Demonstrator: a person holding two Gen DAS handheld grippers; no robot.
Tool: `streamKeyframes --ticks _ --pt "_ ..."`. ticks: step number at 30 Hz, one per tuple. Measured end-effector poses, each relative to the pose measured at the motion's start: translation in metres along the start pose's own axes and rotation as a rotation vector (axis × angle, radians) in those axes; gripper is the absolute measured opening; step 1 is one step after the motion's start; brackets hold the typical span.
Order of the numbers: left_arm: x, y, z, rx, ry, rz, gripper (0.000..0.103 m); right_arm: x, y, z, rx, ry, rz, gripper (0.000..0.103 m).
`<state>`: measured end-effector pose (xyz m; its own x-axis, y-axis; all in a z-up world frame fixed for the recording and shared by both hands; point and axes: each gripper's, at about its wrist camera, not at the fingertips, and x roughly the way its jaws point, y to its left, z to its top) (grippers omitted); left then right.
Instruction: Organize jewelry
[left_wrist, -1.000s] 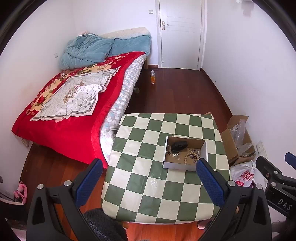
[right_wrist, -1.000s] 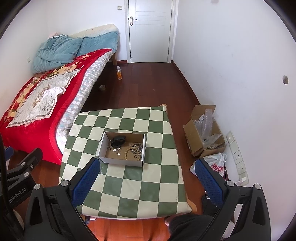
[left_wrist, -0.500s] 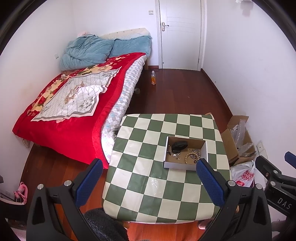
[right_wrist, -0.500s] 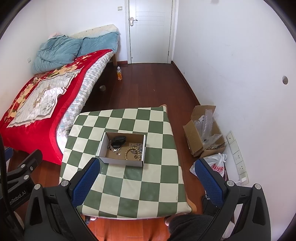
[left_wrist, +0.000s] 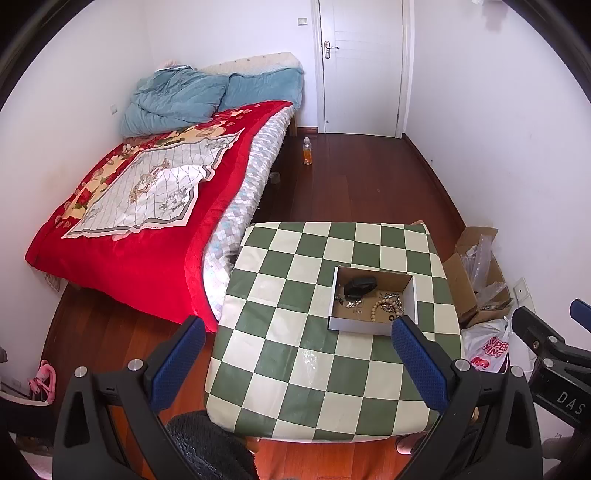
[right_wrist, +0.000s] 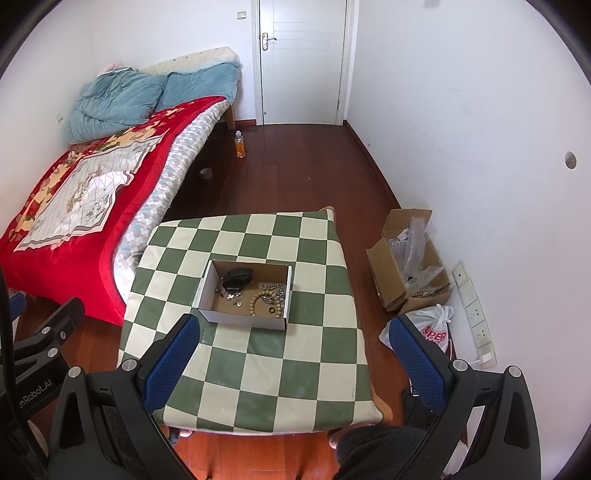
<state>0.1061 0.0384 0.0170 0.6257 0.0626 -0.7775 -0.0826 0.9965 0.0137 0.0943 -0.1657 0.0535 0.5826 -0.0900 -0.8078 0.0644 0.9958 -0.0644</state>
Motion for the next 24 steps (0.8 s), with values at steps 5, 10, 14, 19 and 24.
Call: streamKeyframes --ticks 5,10,14,19,24 --pt "-0.0001 0.0007 -0.0001 -0.001 -0.001 0.000 0.103 -0.0002 0.0000 0.0003 0.001 -0.002 0.000 0.103" --pt "-0.0003 0.0012 -0.0001 0.000 -0.003 0.003 0.103 0.0004 -0.0012 0.0008 -0.002 -0.003 0.000 0.103" --pt "-0.0001 0.0011 0.0003 0.002 -0.004 0.003 0.103 0.0000 -0.0006 0.0005 -0.002 -0.003 0.000 0.103" --pt "0.0001 0.0013 0.0005 0.001 -0.003 0.001 0.103 0.0000 -0.0002 0.0003 -0.001 -0.002 0.000 0.103" --pt "-0.0023 0.0036 0.0004 -0.014 -0.012 -0.014 0.103 0.0003 0.0003 -0.0005 -0.004 0.001 -0.001 0.103"
